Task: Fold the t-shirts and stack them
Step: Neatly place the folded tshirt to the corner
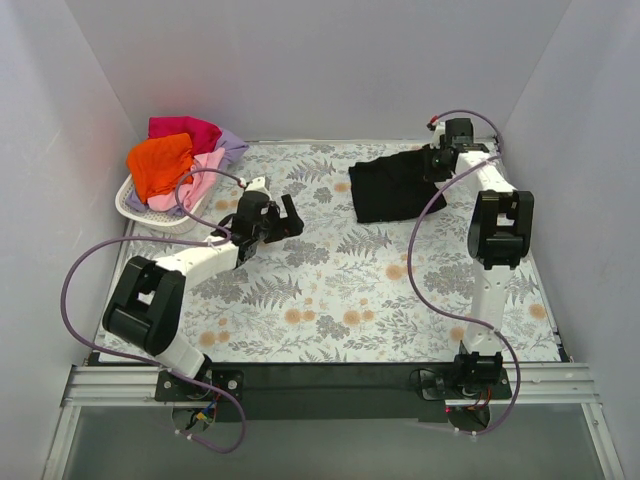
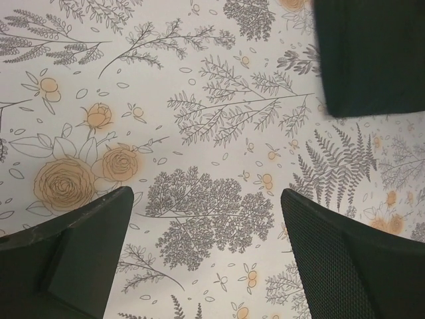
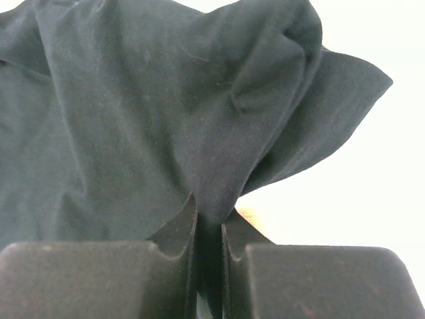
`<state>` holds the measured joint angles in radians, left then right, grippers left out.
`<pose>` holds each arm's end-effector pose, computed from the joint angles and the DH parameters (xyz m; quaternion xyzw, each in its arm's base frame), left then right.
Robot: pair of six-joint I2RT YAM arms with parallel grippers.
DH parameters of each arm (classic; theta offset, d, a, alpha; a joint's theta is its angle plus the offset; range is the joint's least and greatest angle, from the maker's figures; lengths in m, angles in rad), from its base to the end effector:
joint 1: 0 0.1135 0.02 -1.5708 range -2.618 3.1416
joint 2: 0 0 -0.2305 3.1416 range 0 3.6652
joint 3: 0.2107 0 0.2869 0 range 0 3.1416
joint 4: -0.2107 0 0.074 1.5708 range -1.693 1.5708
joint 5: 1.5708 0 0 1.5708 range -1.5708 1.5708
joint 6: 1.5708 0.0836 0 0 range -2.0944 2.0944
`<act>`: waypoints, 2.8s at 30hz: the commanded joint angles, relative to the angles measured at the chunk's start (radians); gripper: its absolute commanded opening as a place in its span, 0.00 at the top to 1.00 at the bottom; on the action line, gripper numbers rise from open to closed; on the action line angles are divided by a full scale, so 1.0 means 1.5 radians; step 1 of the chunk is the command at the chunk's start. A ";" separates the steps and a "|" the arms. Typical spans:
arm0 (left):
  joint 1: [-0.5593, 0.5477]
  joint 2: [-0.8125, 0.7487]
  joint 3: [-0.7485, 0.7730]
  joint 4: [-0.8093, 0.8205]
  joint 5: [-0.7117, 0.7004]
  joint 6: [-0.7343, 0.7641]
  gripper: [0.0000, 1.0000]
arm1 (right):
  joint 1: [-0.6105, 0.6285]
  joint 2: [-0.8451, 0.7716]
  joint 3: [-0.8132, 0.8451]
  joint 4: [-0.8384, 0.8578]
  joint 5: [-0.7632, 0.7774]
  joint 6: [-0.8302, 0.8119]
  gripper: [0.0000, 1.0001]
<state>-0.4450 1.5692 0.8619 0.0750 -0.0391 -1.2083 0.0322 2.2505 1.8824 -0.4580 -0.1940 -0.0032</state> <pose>0.3615 -0.1688 0.1142 -0.3403 0.8243 -0.3208 0.3191 0.5532 0.0339 0.1331 -0.0516 0.9263 0.0954 0.3607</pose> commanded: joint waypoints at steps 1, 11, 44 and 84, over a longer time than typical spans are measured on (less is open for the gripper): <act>0.007 -0.033 -0.010 -0.016 -0.015 0.014 0.14 | -0.043 0.021 0.063 -0.041 0.053 -0.047 0.99; 0.011 -0.020 -0.015 -0.017 -0.008 0.009 0.14 | -0.113 0.059 0.126 -0.049 0.125 -0.126 0.99; 0.011 -0.008 -0.020 -0.031 -0.011 0.004 0.14 | -0.117 0.056 0.073 0.156 0.343 -0.203 0.15; 0.004 -0.435 -0.136 -0.078 -0.101 0.025 0.14 | 0.116 -0.668 -0.674 0.245 0.015 0.071 0.02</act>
<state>-0.4343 0.9428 0.6621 -0.0269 -0.1608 -1.1786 0.2096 1.3277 0.8810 -0.1043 -0.1215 0.0757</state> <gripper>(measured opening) 0.863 0.985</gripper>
